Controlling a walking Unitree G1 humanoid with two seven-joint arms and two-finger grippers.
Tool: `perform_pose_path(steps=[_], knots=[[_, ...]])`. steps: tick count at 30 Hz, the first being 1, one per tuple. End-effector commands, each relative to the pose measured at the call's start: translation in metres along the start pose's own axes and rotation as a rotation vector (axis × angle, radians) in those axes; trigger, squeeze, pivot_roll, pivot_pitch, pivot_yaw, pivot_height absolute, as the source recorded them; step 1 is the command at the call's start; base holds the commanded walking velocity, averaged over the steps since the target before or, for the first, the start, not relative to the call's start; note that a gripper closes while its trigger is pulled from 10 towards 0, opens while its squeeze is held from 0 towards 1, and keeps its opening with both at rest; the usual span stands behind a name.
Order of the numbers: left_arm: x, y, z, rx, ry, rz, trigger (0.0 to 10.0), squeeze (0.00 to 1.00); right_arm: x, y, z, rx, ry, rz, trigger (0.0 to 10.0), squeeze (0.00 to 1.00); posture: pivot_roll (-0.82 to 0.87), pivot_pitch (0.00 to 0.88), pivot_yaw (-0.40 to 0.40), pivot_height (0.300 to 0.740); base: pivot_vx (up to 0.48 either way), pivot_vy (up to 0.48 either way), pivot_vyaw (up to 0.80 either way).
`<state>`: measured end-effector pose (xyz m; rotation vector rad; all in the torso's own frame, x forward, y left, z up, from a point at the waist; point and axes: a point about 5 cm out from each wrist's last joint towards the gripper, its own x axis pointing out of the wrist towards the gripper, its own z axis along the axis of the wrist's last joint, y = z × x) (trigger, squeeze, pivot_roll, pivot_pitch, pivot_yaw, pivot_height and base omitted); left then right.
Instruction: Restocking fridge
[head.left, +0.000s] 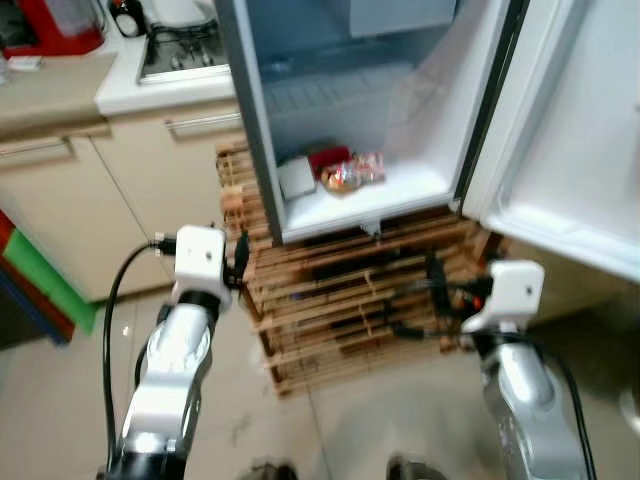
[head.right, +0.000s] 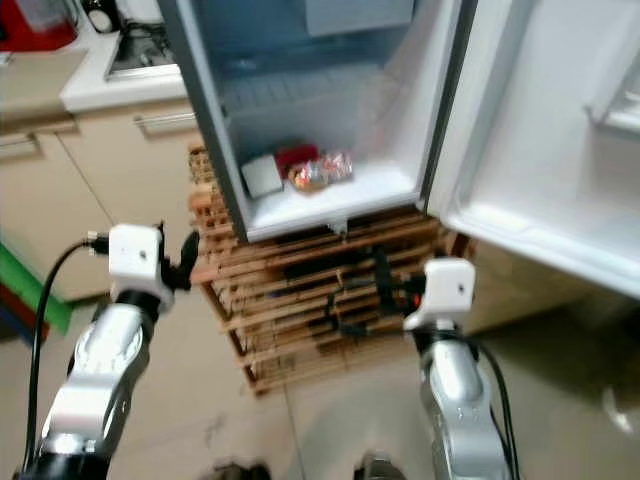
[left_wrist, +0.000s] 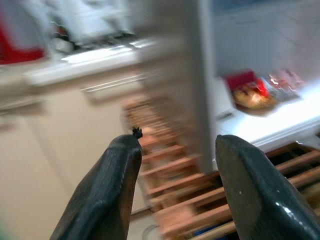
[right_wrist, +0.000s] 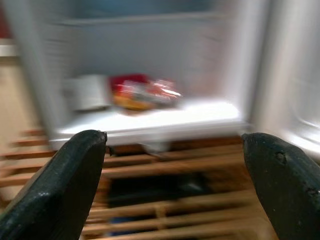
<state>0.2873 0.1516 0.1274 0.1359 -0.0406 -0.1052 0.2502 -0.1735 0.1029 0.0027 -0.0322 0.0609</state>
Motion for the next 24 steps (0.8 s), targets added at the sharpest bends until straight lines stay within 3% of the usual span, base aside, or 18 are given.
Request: perform_pose_path(steps=[1, 5, 24], knots=[[-0.003, 0.005, -0.007, 0.006, 0.029, 0.006, 10.0, 0.0, 0.003, 0.006, 0.002, 0.018, -0.009, 0.019, 10.0, 0.0, -0.15, 0.0, 0.103, 0.74, 0.0, -0.48, 0.75], [-0.001, 0.003, -0.006, -0.002, 0.028, -0.005, 10.0, 0.0, 0.002, 0.006, 0.0, 0.005, -0.003, 0.016, 10.0, 0.0, -0.16, 0.0, 0.109, 0.74, 0.0, -0.47, 0.74], [0.008, -0.008, -0.005, -0.019, 0.02, -0.073, 10.0, 0.0, -0.013, 0.002, -0.007, -0.03, 0.012, -0.005, 10.0, 0.0, -0.19, 0.0, 0.133, 0.74, 0.0, -0.439, 0.0]])
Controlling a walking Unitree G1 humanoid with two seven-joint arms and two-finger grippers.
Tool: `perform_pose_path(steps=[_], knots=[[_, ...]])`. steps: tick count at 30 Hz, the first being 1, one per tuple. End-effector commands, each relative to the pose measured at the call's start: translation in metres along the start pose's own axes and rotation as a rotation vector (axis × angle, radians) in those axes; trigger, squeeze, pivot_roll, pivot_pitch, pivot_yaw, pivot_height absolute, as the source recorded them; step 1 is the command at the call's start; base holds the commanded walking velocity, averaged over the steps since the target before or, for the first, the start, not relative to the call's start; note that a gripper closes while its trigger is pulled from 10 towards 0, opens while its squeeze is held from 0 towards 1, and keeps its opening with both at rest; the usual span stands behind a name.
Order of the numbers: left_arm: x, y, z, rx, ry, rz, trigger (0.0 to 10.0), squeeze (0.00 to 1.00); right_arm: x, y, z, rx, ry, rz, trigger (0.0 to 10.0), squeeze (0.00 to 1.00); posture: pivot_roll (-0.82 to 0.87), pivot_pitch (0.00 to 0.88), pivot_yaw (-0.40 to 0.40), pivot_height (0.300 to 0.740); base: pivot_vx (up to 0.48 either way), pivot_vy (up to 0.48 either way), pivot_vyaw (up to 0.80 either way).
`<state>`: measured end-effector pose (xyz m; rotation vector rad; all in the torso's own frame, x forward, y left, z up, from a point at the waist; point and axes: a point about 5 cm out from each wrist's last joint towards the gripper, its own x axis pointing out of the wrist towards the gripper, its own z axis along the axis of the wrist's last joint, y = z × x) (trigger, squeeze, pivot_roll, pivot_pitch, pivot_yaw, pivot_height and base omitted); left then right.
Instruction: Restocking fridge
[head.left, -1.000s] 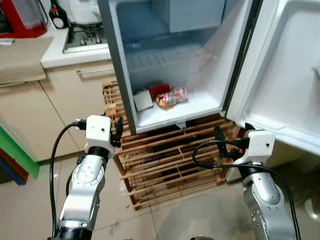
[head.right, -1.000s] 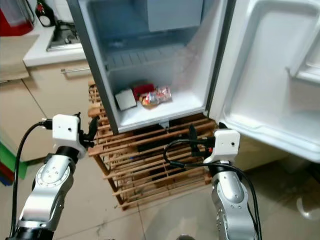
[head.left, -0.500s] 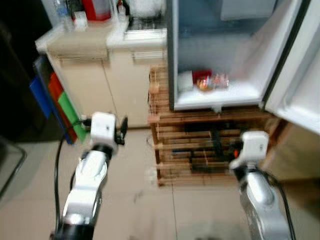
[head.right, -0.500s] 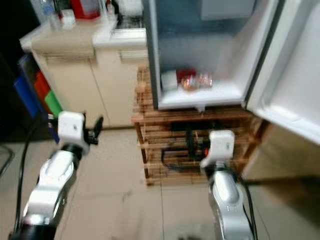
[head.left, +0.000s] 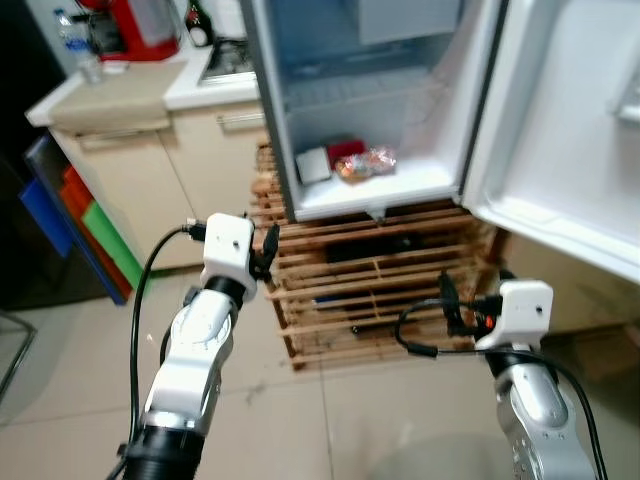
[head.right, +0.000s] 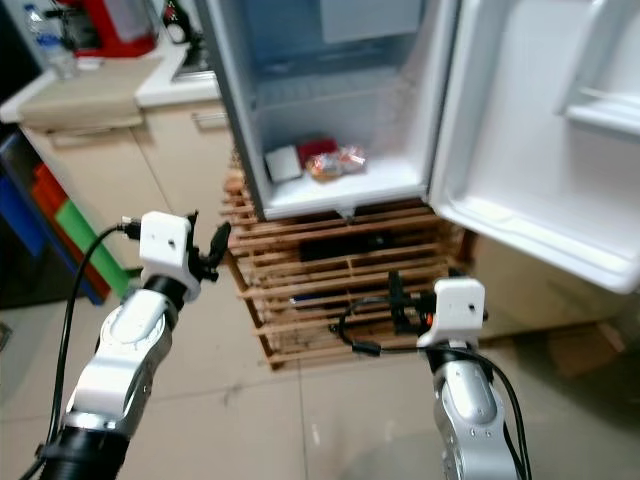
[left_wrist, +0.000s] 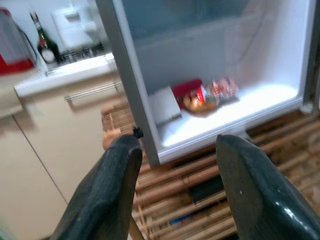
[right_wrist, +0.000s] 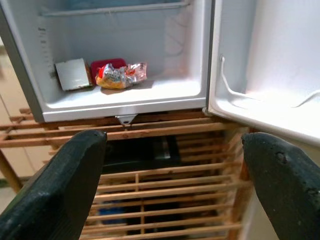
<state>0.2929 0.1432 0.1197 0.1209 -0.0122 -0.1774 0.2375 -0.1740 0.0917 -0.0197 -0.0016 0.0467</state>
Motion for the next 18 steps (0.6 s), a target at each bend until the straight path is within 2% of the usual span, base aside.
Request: perform_pose_path(steps=[1, 9, 11, 12, 13, 15, 16, 17, 18], knots=[[0.002, 0.0, 0.002, -0.001, -0.005, -0.004, 10.0, 0.0, 0.0, 0.002, 0.004, -0.008, -0.02, 0.01, 10.0, 0.0, -0.19, 0.0, 0.134, 0.74, 0.0, -0.431, 0.0], [0.003, -0.003, 0.0, -0.008, -0.001, -0.025, 10.0, 0.0, -0.004, 0.001, 0.001, -0.02, -0.007, 0.026, 10.0, 0.0, -0.2, 0.0, 0.139, 0.74, 0.0, -0.433, 0.0], [0.003, -0.005, -0.005, -0.017, 0.028, -0.033, 10.0, 0.0, -0.01, 0.001, -0.011, -0.059, 0.047, 0.051, 10.0, 0.0, -0.2, 0.0, 0.142, 0.74, 0.12, -0.424, 0.0], [0.004, -0.005, -0.01, -0.007, 0.056, -0.028, 10.0, 0.0, -0.014, 0.001, -0.02, -0.072, 0.096, 0.062, 10.0, 0.0, -0.2, 0.0, 0.142, 0.74, 0.259, 0.0, 0.0], [0.006, -0.006, -0.02, 0.041, 0.111, -0.05, 10.0, 0.0, -0.022, -0.001, -0.041, -0.1, 0.209, 0.087, 10.0, 0.0, -0.2, 0.0, 0.142, 0.74, 0.0, 0.0, 0.0], [0.01, -0.006, -0.03, 0.1, 0.174, -0.072, 10.0, 0.0, -0.027, -0.006, -0.054, -0.128, 0.271, 0.082, 10.0, 0.0, -0.21, 0.0, 0.144, 0.74, 0.0, 0.0, 0.0], [0.014, -0.001, -0.044, 0.153, 0.261, -0.092, 10.0, 0.0, -0.034, -0.019, -0.071, -0.175, 0.369, 0.032, 10.0, 0.0, -0.21, 0.0, 0.143, 0.74, 0.0, 0.0, 0.0], [0.016, 0.001, -0.048, 0.164, 0.288, -0.096, 10.0, 0.0, -0.036, -0.024, -0.076, -0.189, 0.404, 0.012, 10.0, 0.0, -0.21, 0.0, 0.143, 0.74, 0.0, 0.0, 0.0], [0.016, 0.007, -0.061, 0.18, 0.372, -0.098, 10.0, 0.0, -0.04, -0.036, -0.086, -0.222, 0.469, -0.05, 10.0, 0.0, -0.22, 0.0, 0.143, 0.74, 0.0, 0.0, 0.0]])
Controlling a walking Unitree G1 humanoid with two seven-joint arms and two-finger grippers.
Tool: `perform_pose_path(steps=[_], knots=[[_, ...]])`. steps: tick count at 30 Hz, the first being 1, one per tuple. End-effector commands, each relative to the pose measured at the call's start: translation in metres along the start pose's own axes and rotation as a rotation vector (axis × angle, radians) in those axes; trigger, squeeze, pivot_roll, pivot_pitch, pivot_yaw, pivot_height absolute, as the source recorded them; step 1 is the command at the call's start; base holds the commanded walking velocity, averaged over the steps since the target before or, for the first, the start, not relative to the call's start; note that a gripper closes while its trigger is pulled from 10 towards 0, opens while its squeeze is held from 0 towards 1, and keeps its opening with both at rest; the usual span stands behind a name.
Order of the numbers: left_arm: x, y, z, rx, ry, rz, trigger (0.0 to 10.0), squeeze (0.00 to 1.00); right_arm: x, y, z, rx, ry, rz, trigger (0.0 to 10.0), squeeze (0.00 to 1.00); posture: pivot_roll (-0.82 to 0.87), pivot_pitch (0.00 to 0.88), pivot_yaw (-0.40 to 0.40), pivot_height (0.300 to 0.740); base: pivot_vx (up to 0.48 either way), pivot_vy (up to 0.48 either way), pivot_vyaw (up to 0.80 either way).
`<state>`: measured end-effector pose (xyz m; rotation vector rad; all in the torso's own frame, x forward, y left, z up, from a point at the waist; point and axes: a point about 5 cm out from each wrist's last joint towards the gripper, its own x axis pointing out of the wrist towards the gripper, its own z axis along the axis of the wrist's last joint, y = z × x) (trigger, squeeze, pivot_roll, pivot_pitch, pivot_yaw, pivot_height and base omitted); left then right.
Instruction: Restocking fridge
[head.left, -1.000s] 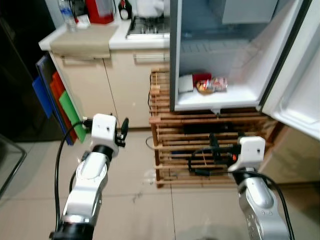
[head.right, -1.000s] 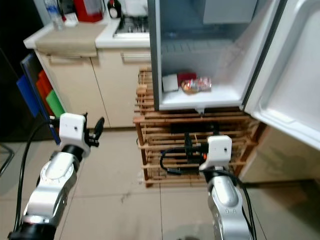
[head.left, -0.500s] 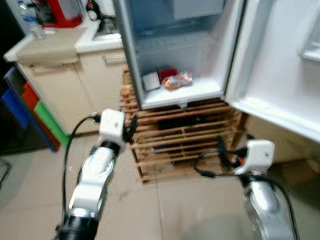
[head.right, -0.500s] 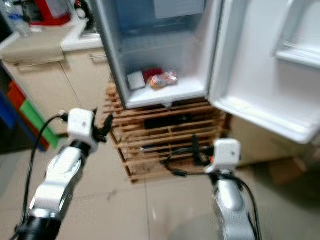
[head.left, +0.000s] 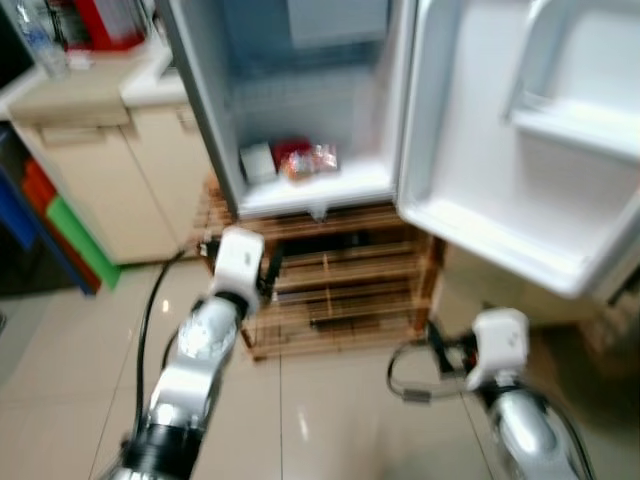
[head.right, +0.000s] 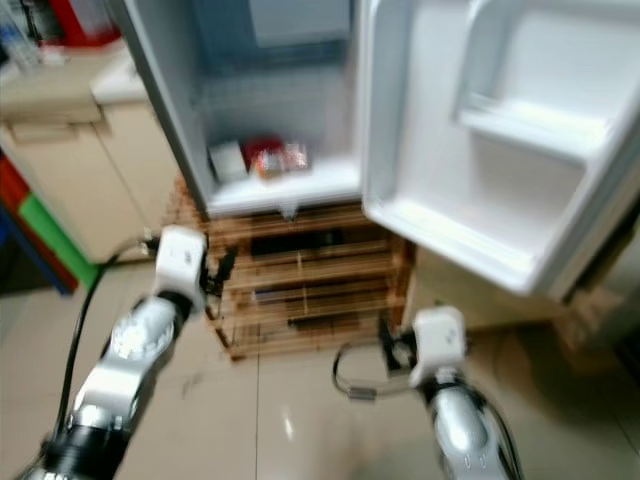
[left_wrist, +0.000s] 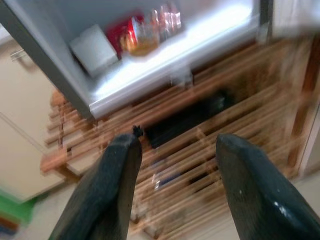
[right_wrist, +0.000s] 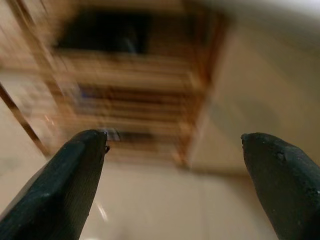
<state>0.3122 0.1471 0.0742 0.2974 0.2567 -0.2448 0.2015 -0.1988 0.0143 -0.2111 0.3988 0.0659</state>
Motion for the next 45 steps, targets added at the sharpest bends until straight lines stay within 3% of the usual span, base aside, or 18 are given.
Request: perform_pose_path(steps=[1, 4, 6, 7, 10, 16, 17, 19, 28, 33, 34, 37, 38, 41, 42, 43, 44, 45], knots=[[0.003, 0.009, -0.026, 0.013, 0.158, -0.002, 10.0, 0.0, 0.0, -0.024, -0.019, -0.038, 0.126, -0.142, 10.0, 0.0, -0.22, 0.0, 0.144, 0.74, 0.0, 0.0, 0.0], [0.001, 0.021, -0.054, -0.011, 0.318, 0.014, 10.0, 0.0, -0.005, -0.061, -0.032, -0.057, 0.22, -0.37, 10.0, 0.0, -0.23, 0.0, 0.149, 0.74, 0.0, 0.0, 0.0], [0.0, 0.026, -0.059, -0.041, 0.343, 0.038, 10.0, 0.0, -0.008, -0.079, -0.031, -0.055, 0.222, -0.479, 10.0, 0.0, -0.24, 0.0, 0.15, 0.74, 0.0, 0.0, 0.0], [0.001, 0.025, -0.062, -0.052, 0.354, 0.03, 10.0, 0.0, -0.008, -0.097, -0.025, -0.073, 0.2, -0.57, 10.0, 0.0, -0.24, 0.0, 0.15, 0.74, 0.0, 0.0, 0.0], [0.002, 0.023, -0.066, -0.036, 0.37, 0.015, 10.0, 0.0, -0.006, -0.109, -0.019, -0.097, 0.18, -0.629, 10.0, 0.0, -0.24, 0.0, 0.152, 0.74, 0.0, 0.0, 0.0], [0.002, 0.009, -0.075, 0.039, 0.395, -0.038, 10.0, 0.0, 0.003, -0.152, 0.027, -0.2, 0.043, -0.867, 10.0, 0.0, -0.24, 0.0, 0.158, 0.74, 0.0, 0.0, 0.0], [0.002, 0.009, -0.075, 0.039, 0.395, -0.038, 10.0, 0.0, 0.003, -0.152, 0.027, -0.2, 0.043, -0.867, 10.0, 0.0, -0.24, 0.0, 0.158, 0.74, 0.0, 0.0, 0.0], [-0.001, 0.007, -0.082, 0.079, 0.406, -0.044, 10.0, 0.0, 0.006, -0.168, 0.061, -0.254, -0.078, -0.977, 10.0, 0.0, -0.23, 0.0, 0.161, 0.74, 0.0, 0.0, 0.0], [-0.009, 0.008, -0.094, 0.121, 0.432, -0.047, 10.0, 0.0, 0.014, -0.18, 0.122, -0.27, -0.274, -1.06, 10.0, 0.0, -0.21, 0.0, 0.154, 0.74, 0.0, 0.0, 0.0], [-0.007, 0.007, -0.093, 0.125, 0.429, -0.05, 10.0, 0.0, 0.022, -0.177, 0.137, -0.204, -0.325, -0.98, 10.0, 0.0, -0.21, 0.0, 0.153, 0.74, 0.0, 0.0, 0.0], [-0.006, 0.005, -0.093, 0.116, 0.437, -0.057, 10.0, 0.0, 0.025, -0.166, 0.148, -0.101, -0.416, -0.865, 10.0, 0.0, -0.22, 0.0, 0.154, 0.74, 0.0, 0.0, 0.0], [-0.005, 0.001, -0.093, 0.079, 0.448, -0.069, 10.0, 0.0, 0.029, -0.154, 0.157, -0.077, -0.47, -0.762, 10.0, 0.0, -0.22, 0.0, 0.156, 0.74, 0.0, 0.0, 0.0], [-0.004, 0.0, -0.091, 0.072, 0.448, -0.079, 10.0, 0.0, 0.031, -0.134, 0.166, -0.058, -0.525, -0.607, 10.0, 0.0, -0.22, 0.0, 0.159, 0.74, 0.0, 0.0, 0.0], [-0.003, 0.0, -0.091, 0.078, 0.447, -0.081, 10.0, 0.0, 0.03, -0.125, 0.168, -0.051, -0.548, -0.542, 10.0, 0.0, -0.22, 0.0, 0.159, 0.74, 0.0, 0.0, 0.0], [-0.002, 0.0, -0.09, 0.089, 0.45, -0.086, 10.0, 0.0, 0.028, -0.102, 0.168, 0.027, -0.558, -0.371, 10.0, 0.0, -0.23, 0.0, 0.161, 0.74, 0.0, 0.0, 0.0], [-0.003, 0.001, -0.09, 0.096, 0.458, -0.09, 10.0, 0.0, 0.024, -0.092, 0.167, 0.067, -0.557, -0.283, 10.0, 0.0, -0.23, 0.0, 0.161, 0.74, 0.0, 0.0, 0.0], [-0.003, 0.001, -0.09, 0.096, 0.458, -0.09, 10.0, 0.0, 0.024, -0.092, 0.167, 0.067, -0.557, -0.283, 10.0, 0.0, -0.23, 0.0, 0.161, 0.74, 0.0, 0.0, 0.0], [-0.005, 0.003, -0.094, 0.112, 0.48, -0.099, 10.0, 0.0, 0.016, -0.071, 0.165, 0.131, -0.536, -0.108, 10.0, 0.0, -0.23, 0.0, 0.165, 0.74, 0.0, 0.0, 0.0]])
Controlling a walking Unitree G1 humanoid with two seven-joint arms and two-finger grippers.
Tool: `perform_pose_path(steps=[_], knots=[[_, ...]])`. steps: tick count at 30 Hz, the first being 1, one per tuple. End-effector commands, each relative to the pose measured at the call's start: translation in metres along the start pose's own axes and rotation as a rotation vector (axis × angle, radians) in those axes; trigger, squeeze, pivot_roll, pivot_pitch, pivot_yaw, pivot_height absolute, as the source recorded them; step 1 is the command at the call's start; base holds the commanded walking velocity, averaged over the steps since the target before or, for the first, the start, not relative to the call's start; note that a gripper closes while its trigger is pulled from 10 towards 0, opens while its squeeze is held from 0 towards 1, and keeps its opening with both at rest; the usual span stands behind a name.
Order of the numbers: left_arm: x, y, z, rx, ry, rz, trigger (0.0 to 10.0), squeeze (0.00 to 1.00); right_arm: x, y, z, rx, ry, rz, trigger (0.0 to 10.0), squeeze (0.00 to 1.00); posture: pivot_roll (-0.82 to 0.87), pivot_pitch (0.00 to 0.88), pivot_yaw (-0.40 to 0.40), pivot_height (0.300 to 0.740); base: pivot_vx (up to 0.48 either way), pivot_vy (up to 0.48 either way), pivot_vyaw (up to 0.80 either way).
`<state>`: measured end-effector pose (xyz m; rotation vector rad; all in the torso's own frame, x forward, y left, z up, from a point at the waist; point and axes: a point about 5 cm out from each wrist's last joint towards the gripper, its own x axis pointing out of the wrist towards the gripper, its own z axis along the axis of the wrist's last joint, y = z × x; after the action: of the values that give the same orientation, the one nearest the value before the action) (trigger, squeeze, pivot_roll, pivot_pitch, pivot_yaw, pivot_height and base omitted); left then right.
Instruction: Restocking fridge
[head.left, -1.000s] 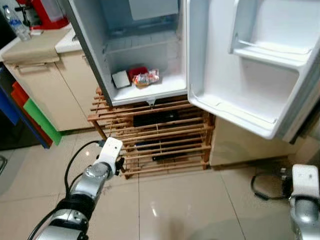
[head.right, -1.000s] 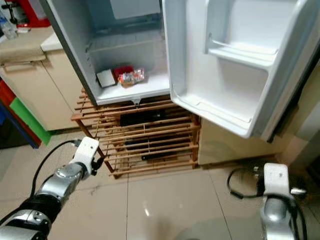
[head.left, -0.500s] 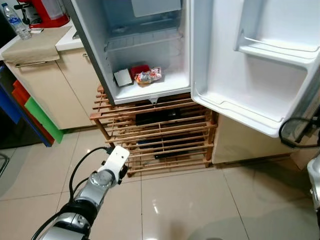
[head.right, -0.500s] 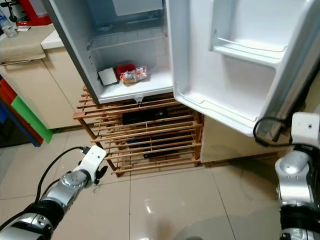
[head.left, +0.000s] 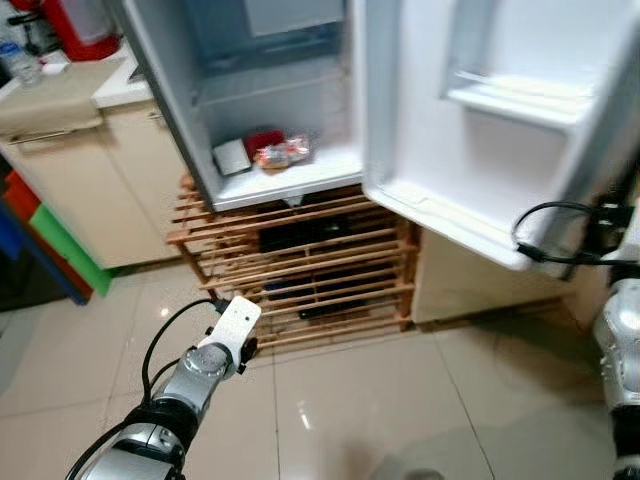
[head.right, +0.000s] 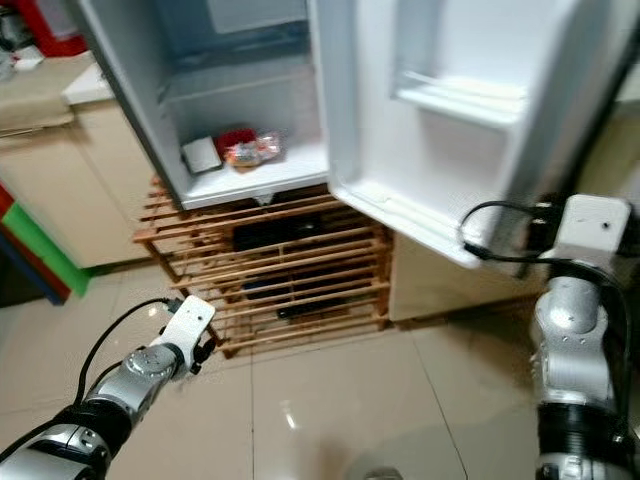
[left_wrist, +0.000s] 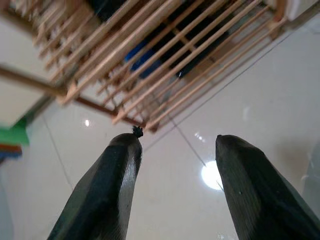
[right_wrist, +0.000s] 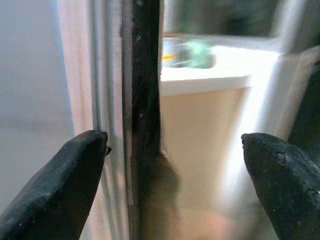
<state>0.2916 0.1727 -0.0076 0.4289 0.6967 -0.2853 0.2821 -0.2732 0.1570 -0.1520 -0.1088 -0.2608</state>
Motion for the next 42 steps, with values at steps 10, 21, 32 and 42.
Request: perform_pose_path(steps=[10, 21, 32, 42], knots=[[-0.009, -0.015, -0.055, -0.05, 0.28, -0.186, 10.0, 0.0, -0.078, 0.076, 0.011, 0.282, 0.241, 0.841, 10.0, 0.0, -0.26, 0.0, 0.18, 0.74, 0.0, 0.0, 0.0], [-0.018, -0.033, -0.087, -0.212, 0.374, -0.219, 10.0, 0.0, -0.056, 0.07, 0.007, 0.299, 0.241, 0.641, 10.0, 0.0, -0.24, 0.0, 0.165, 0.74, 0.0, 0.0, 0.0], [-0.006, 0.008, 0.035, -0.136, -0.356, -0.008, 10.0, 0.0, -0.039, 0.052, -0.035, 0.136, 0.228, 0.102, 10.0, 0.0, -0.2, 0.0, 0.14, 0.74, 0.0, 0.0, 0.0], [-0.055, 0.044, 0.15, -0.474, -0.878, 0.063, 10.0, 0.0, -0.016, 0.111, -0.026, 0.185, 0.134, 0.288, 10.0, 0.0, -0.11, 0.0, 0.088, 0.74, 0.0, 0.0, 0.0]])
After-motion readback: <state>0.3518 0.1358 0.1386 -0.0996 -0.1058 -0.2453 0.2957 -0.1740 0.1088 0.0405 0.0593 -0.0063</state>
